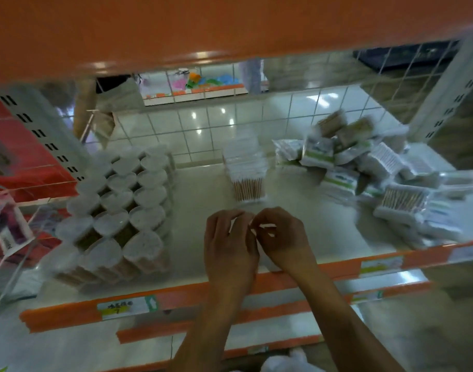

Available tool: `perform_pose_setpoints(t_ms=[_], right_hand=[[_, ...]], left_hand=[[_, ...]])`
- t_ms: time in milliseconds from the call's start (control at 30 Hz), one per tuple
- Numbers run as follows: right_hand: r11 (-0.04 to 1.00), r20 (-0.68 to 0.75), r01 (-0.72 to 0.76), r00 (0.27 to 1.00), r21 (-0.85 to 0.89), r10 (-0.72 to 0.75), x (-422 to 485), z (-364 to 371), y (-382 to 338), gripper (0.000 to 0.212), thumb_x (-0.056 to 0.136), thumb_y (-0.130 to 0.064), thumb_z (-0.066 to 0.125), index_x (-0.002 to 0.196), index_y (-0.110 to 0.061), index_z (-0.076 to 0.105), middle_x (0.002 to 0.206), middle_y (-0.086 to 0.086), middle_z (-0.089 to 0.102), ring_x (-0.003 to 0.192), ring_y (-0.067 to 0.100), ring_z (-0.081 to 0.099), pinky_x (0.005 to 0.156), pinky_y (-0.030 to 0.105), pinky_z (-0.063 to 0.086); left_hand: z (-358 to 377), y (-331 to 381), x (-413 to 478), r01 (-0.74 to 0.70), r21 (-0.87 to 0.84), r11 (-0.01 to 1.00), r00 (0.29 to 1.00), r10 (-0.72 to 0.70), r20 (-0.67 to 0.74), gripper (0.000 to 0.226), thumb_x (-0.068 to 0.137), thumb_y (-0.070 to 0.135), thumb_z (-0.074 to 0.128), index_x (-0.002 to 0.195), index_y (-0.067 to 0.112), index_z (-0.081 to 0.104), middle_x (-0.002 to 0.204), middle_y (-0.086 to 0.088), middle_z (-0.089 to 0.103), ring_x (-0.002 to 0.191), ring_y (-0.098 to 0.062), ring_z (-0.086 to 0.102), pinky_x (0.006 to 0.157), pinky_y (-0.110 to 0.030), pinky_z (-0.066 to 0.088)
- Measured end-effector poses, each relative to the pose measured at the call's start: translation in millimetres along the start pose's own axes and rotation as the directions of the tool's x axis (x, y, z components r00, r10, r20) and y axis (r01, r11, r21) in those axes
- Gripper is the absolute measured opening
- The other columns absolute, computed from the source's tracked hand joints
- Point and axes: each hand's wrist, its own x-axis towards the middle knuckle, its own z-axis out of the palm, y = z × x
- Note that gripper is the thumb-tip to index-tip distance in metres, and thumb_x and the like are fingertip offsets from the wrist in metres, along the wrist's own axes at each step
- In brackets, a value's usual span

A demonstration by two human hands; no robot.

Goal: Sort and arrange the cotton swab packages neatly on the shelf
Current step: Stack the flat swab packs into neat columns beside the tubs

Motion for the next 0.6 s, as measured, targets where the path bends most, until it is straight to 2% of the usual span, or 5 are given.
perform_pose_setpoints(t_ms=[167, 300, 367, 467, 600], right_hand=[[0.998, -0.05, -0.035, 0.998, -0.045, 0.033, 10.0, -27.7, 24.8, 0.012, 0.079, 0.001, 0.066, 0.079, -0.012, 0.066, 0.09, 0.006, 0.064, 0.083, 0.018, 0.064, 0.076, 0.028, 0.054], [0.996, -0.125, -0.066, 0.99, -0.064, 0.058, 17.4, -42.1, 44.3, 0.013, 0.08, -0.006, 0.065, 0.087, -0.017, 0.064, 0.096, -0.001, 0.063, 0.09, 0.016, 0.06, 0.082, 0.032, 0.051], [0.991, -0.141, -0.077, 0.988, -0.107, 0.061, 21.2, -48.9, 53.7, 0.019, 0.082, -0.01, 0.064, 0.099, -0.018, 0.064, 0.106, -0.001, 0.062, 0.101, 0.016, 0.056, 0.087, 0.025, 0.043], [0.977, -0.168, -0.092, 0.984, -0.194, 0.059, 26.4, -58.9, 66.3, 0.032, 0.084, -0.011, 0.061, 0.116, -0.012, 0.06, 0.121, 0.005, 0.057, 0.118, 0.021, 0.046, 0.089, 0.017, 0.027], [0.955, -0.22, -0.094, 0.975, -0.282, 0.03, 35.0, -68.4, 84.6, 0.039, 0.08, -0.009, 0.063, 0.119, -0.005, 0.058, 0.123, 0.014, 0.055, 0.121, 0.029, 0.043, 0.101, 0.03, 0.031]], left_hand=[[23.8, 29.3, 10.8, 0.044, -0.038, 0.998, 0.994, -0.04, 0.1, 0.03, 0.081, 0.021, 0.046, 0.096, 0.01, 0.07, 0.1, -0.005, 0.064, 0.099, -0.02, 0.048, 0.085, -0.025, 0.041], [41.8, 43.1, 14.2, 0.051, -0.035, 0.998, 0.986, -0.044, 0.16, 0.03, 0.08, 0.018, 0.047, 0.099, 0.012, 0.069, 0.099, -0.004, 0.063, 0.1, -0.018, 0.048, 0.083, -0.029, 0.047], [49.5, 48.7, 16.5, 0.053, -0.04, 0.998, 0.982, -0.044, 0.184, 0.03, 0.08, 0.017, 0.049, 0.102, 0.011, 0.068, 0.1, -0.004, 0.064, 0.099, -0.019, 0.051, 0.082, -0.032, 0.05], [59.2, 58.2, 18.6, 0.08, -0.06, 0.995, 0.968, -0.064, 0.241, 0.034, 0.073, 0.002, 0.067, 0.106, 0.009, 0.068, 0.102, -0.006, 0.066, 0.098, -0.025, 0.06, 0.084, -0.033, 0.048], [70.6, 70.9, 21.0, 0.122, -0.08, 0.989, 0.945, -0.091, 0.315, 0.043, 0.072, 0.0, 0.068, 0.114, 0.01, 0.065, 0.109, -0.006, 0.064, 0.104, -0.026, 0.058, 0.085, -0.034, 0.048]])
